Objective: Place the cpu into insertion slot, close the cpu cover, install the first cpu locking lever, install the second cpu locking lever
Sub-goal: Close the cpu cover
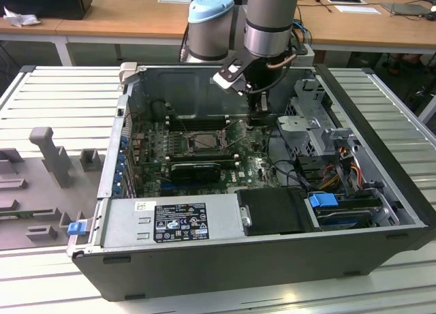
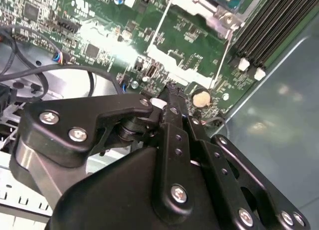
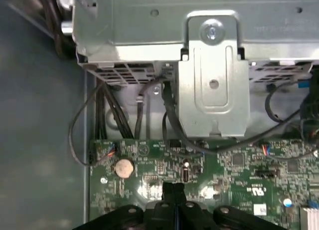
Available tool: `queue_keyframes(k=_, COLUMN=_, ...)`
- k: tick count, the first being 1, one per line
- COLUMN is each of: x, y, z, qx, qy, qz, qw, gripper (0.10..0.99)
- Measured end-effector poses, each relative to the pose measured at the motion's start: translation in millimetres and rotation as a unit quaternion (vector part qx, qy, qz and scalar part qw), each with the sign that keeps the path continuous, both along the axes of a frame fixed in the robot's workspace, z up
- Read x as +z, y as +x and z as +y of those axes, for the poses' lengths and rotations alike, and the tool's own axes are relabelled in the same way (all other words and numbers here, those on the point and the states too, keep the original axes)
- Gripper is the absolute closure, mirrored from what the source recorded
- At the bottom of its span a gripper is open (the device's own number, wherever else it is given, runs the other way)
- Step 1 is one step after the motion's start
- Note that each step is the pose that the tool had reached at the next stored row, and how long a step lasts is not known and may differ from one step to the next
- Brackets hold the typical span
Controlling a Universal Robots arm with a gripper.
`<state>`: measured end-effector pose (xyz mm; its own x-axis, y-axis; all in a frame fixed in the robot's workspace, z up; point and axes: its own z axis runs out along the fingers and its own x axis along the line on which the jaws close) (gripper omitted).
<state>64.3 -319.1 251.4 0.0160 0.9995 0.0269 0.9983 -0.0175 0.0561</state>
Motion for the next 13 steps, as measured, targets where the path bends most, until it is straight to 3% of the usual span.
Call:
queue_keyframes(k=2, x=-4.6, y=1.3, z=0.1, qx=0.0, qy=0.0, qz=0.0008, qw=1.0, gripper=0.98)
queue_keyframes(k=4, x=-8.6, y=1.4, z=0.1, qx=0.001, qy=0.0, qz=0.0035, qw=1.0, gripper=0.98)
queue_keyframes(k=6, x=-8.3, y=1.3, z=0.0, qx=0.001, qy=-0.0001, qz=0.0108, qw=0.9999, gripper=0.98)
queue_keyframes(k=7, x=-7.6, y=1.3, z=0.1, qx=0.001, qy=0.0001, qz=0.0172, qw=0.9999, gripper=0.98)
queue_keyframes(k=8, x=-7.4, y=1.3, z=0.1, qx=0.001, qy=0.0002, qz=0.02, qw=0.9998, gripper=0.98)
queue_keyframes(k=9, x=-7.4, y=0.9, z=0.1, qx=0.001, qy=0.0003, qz=0.0211, qw=0.9998, gripper=0.98)
queue_keyframes(k=13, x=-7.2, y=-4.3, z=0.0, qx=0.001, qy=0.0001, qz=0.0212, qw=0.9998, gripper=0.98)
